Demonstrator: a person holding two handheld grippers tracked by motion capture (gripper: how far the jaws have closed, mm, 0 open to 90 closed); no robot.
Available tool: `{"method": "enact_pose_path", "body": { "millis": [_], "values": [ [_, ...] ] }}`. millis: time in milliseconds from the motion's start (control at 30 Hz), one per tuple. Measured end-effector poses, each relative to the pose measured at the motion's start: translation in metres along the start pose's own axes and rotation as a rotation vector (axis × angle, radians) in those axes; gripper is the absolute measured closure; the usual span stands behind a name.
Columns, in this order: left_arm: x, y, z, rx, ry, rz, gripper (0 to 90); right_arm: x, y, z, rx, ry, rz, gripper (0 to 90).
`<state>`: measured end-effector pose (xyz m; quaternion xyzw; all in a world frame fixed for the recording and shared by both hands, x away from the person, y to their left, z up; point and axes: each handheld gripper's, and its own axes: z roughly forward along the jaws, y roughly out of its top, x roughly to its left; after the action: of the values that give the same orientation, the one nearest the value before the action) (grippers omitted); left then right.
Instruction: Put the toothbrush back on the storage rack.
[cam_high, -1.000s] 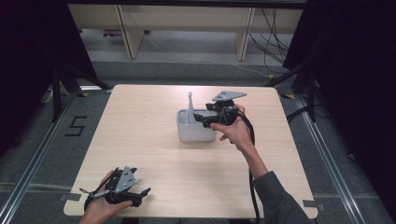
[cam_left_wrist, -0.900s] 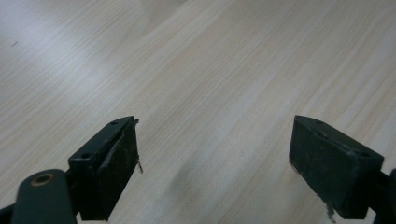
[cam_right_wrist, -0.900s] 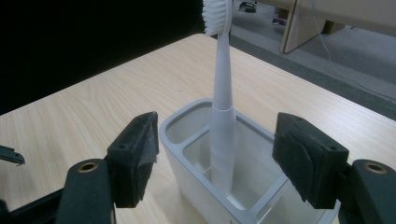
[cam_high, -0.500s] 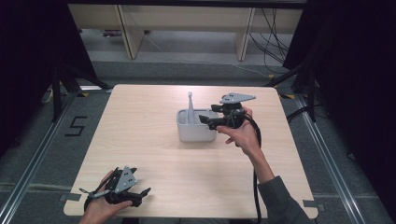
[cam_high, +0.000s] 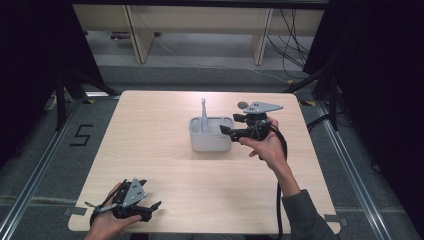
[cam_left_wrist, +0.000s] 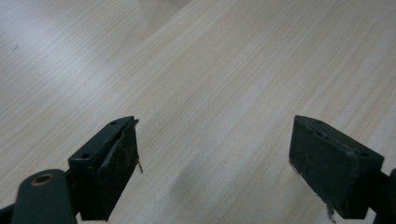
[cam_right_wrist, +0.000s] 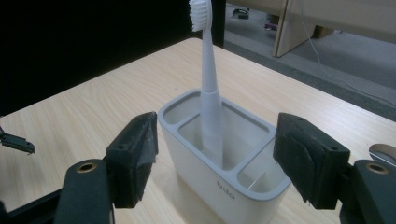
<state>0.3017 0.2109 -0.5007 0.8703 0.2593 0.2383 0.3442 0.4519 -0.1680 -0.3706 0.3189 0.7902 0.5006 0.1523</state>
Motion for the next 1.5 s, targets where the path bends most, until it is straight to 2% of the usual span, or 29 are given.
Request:
{"method": "enact_pose_path", "body": {
  "millis": [67,100,200,300,333,400,433,500,633,667,700,733,800,833,900,933,967,1000,1033,1067,1133,1233,1267,1300,1333,1367,1433,1467,1500],
  "values": [
    [0.0,0.0,0.0,0.0,-0.002,-0.001,15.1,0.001,-0.002,-0.003,0.01,-0.003,0.007,31.0],
    [0.0,0.0,0.0,-0.002,0.002,-0.004,15.1,0.001,-0.003,-0.003,-0.004,0.0,-0.015,30.8],
    [0.0,0.0,0.0,-0.002,0.002,0.0,15.1,0.001,-0.005,-0.008,0.004,-0.004,-0.026,29.8],
    [0.0,0.0,0.0,0.003,0.004,-0.003,15.1,0.003,-0.008,-0.012,0.007,0.012,-0.017,28.4],
    [0.0,0.0,0.001,-0.005,0.004,-0.008,15.2,0.003,-0.01,-0.015,0.015,-0.008,-0.024,27.8],
    [0.0,0.0,0.0,0.005,-0.001,0.002,15.1,0.004,-0.013,-0.018,0.023,-0.001,-0.002,27.1],
    [0.0,0.0,0.0,0.007,0.004,0.005,15.1,0.003,-0.015,-0.02,0.02,-0.002,-0.024,27.0],
    [0.0,0.0,0.001,-0.002,0.01,-0.004,15.1,0.002,-0.018,-0.024,0.015,-0.019,-0.027,26.4],
    [0.0,0.0,0.0,0.001,0.009,-0.001,15.1,0.002,-0.025,-0.03,0.029,-0.023,-0.006,24.7],
    [0.0,0.0,0.0,0.004,0.004,0.002,15.1,0.001,-0.026,-0.032,0.031,-0.015,-0.016,24.1],
    [0.0,0.0,0.001,-0.003,0.007,-0.006,15.1,0.003,-0.028,-0.033,0.036,-0.021,0.008,24.1],
    [0.0,0.0,0.001,-0.001,0.009,-0.004,15.1,0.001,-0.029,-0.034,0.028,-0.026,-0.017,24.1],
    [0.0,0.0,0.001,-0.001,0.009,-0.005,15.1,0.003,-0.031,-0.035,0.028,-0.023,-0.003,24.1],
    [0.0,0.0,0.001,-0.001,0.01,-0.004,15.1,0.002,-0.031,-0.037,0.029,-0.019,-0.02,24.0],
    [0.0,0.0,0.001,0.0,0.01,-0.004,15.1,0.005,-0.033,-0.037,0.028,-0.017,-0.002,23.7],
    [0.0,0.0,0.0,-0.001,0.01,-0.004,15.2,0.005,-0.033,-0.039,0.03,-0.026,-0.022,23.5],
    [-0.001,0.0,0.001,-0.006,0.008,-0.009,15.1,0.007,-0.035,-0.039,0.033,-0.025,-0.003,23.4],
    [0.001,0.0,0.0,0.012,0.008,0.014,15.1,0.007,-0.035,-0.039,0.033,-0.019,-0.021,23.3],
    [0.0,0.0,0.001,-0.002,0.01,-0.005,15.1,0.009,-0.037,-0.039,0.03,-0.012,0.001,23.1],
    [0.0,0.0,0.0,0.006,0.004,0.006,15.1,0.008,-0.037,-0.04,0.034,-0.029,-0.034,22.9],
    [0.0,0.0,0.0,0.002,-0.001,-0.001,15.2,0.011,-0.04,-0.039,0.036,-0.015,-0.016,22.7],
    [0.0,0.0,0.0,0.002,0.0,0.001,15.1,0.012,-0.043,-0.04,0.045,-0.012,-0.041,22.3],
    [0.0,0.0,0.0,0.001,0.001,0.001,15.1,0.012,-0.043,-0.04,0.041,-0.02,-0.035,22.2],
    [0.0,0.0,0.0,0.001,0.001,0.001,15.1,0.015,-0.045,-0.04,0.042,-0.015,-0.007,22.1],
    [0.0,0.0,0.0,0.0,0.004,0.001,15.2,0.014,-0.045,-0.041,0.045,-0.016,-0.027,22.1],
    [0.0,0.0,0.0,0.003,0.0,0.001,15.2,0.015,-0.046,-0.042,0.052,-0.013,-0.015,22.0],
    [0.0,0.0,0.0,0.0,0.005,0.001,15.2,0.015,-0.048,-0.042,0.043,-0.007,-0.032,21.9],
    [-0.001,0.0,0.001,-0.007,0.007,-0.008,15.1,0.015,-0.048,-0.042,0.048,-0.011,-0.022,21.8],
    [0.0,0.0,0.0,0.002,0.006,0.002,15.1,0.016,-0.049,-0.043,0.045,-0.015,-0.027,21.8]
  ]
}}
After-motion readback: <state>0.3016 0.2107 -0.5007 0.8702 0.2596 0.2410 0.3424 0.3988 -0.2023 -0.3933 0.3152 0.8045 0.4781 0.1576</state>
